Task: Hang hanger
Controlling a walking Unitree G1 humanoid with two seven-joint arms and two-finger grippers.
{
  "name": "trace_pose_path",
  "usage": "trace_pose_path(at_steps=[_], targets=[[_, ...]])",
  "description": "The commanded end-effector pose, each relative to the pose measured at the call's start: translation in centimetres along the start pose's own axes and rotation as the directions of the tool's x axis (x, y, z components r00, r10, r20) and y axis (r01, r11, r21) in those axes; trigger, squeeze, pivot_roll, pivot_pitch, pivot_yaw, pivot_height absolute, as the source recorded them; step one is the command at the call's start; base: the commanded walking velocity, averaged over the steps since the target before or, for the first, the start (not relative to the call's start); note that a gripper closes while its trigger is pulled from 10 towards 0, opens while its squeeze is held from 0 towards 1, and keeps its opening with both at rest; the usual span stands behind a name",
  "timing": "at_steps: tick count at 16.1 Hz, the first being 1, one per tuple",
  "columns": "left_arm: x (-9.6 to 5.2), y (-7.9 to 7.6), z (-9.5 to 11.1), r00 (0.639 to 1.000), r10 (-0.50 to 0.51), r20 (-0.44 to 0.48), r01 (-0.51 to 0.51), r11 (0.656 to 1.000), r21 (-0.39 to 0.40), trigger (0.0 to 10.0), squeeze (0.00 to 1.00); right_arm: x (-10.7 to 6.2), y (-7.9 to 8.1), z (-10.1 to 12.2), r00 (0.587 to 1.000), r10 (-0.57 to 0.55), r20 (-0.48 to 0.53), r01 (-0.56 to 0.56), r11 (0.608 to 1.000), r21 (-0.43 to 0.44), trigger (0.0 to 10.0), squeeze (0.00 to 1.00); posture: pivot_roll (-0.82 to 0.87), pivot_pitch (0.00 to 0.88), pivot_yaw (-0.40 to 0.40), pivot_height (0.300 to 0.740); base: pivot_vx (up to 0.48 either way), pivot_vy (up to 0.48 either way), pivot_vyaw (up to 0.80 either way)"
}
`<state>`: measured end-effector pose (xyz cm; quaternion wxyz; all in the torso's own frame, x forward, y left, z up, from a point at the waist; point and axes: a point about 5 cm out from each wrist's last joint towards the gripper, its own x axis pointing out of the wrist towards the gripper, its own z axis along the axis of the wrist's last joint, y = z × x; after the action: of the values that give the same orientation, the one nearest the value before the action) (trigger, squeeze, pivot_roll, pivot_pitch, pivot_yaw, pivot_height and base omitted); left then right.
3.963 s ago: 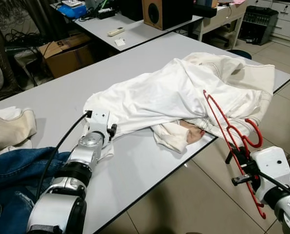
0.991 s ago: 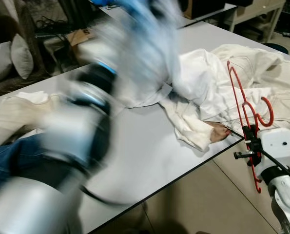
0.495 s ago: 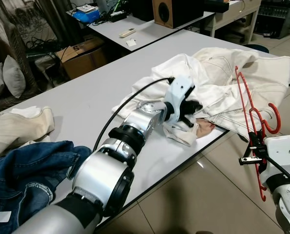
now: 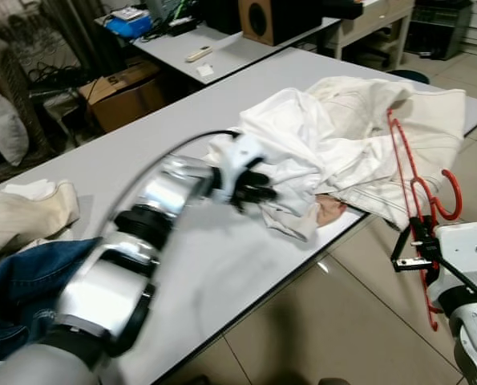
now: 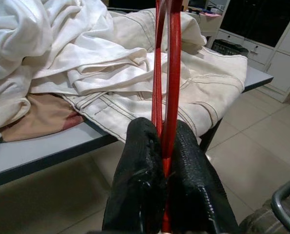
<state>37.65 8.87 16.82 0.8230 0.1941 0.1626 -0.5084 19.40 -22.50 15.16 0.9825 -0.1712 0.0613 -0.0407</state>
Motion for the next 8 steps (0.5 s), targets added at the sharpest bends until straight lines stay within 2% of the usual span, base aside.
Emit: trace_pose_path(at_steps=[1,2,3,4,6,7,8], targets=[[-1.2,1.9,-0.7,0.981,0.173,-0.083,-0.169,0.984,0.049,10.0,1.0,-0.1,0.2,0.5,1.0,0.013,0.025,-0.013,1.0,0.002,10.0,0.0,-0.27,0.0,0.185,0.74,0.0,0.0,0.0],[-1.9,2.8,-1.4,0.955,0.267,-0.129,-0.262,0.963,0.053,10.0,0.65,-0.1,0.2,0.5,1.0,0.015,0.025,-0.015,1.0,0.001,10.0,0.0,-0.27,0.0,0.184,0.74,0.0,0.0,0.0],[-2.4,3.4,-2.1,0.924,0.339,-0.176,-0.333,0.941,0.066,10.0,0.24,-0.1,0.3,0.5,1.0,0.018,0.025,-0.018,1.0,0.001,10.0,0.0,-0.27,0.0,0.182,0.74,0.0,0.0,0.0],[-2.7,3.3,-3.4,0.899,0.366,-0.24,-0.352,0.931,0.1,10.0,0.0,-0.1,0.4,0.5,0.999,0.023,0.024,-0.023,1.0,0.0,10.0,0.0,-0.27,0.0,0.181,0.74,0.0,0.0,0.0],[-2.0,2.6,-4.5,0.897,0.361,-0.255,-0.359,0.932,0.059,10.0,0.0,-0.1,0.5,0.5,0.999,0.027,0.023,-0.027,1.0,0.002,10.0,0.0,-0.27,0.0,0.177,0.74,0.0,0.0,0.0],[-1.4,2.2,-5.3,0.885,0.389,-0.256,-0.398,0.917,0.019,10.0,0.0,0.0,0.7,0.4,0.999,0.041,0.014,-0.042,0.999,0.01,10.0,0.0,-0.27,0.0,0.178,0.74,0.0,0.0,0.0],[-1.2,2.0,-5.7,0.878,0.402,-0.262,-0.413,0.911,0.013,10.0,0.0,-0.1,0.8,0.3,0.998,0.057,0.009,-0.057,0.998,0.01,10.0,0.0,-0.27,0.0,0.178,0.74,0.0,0.0,0.0]])
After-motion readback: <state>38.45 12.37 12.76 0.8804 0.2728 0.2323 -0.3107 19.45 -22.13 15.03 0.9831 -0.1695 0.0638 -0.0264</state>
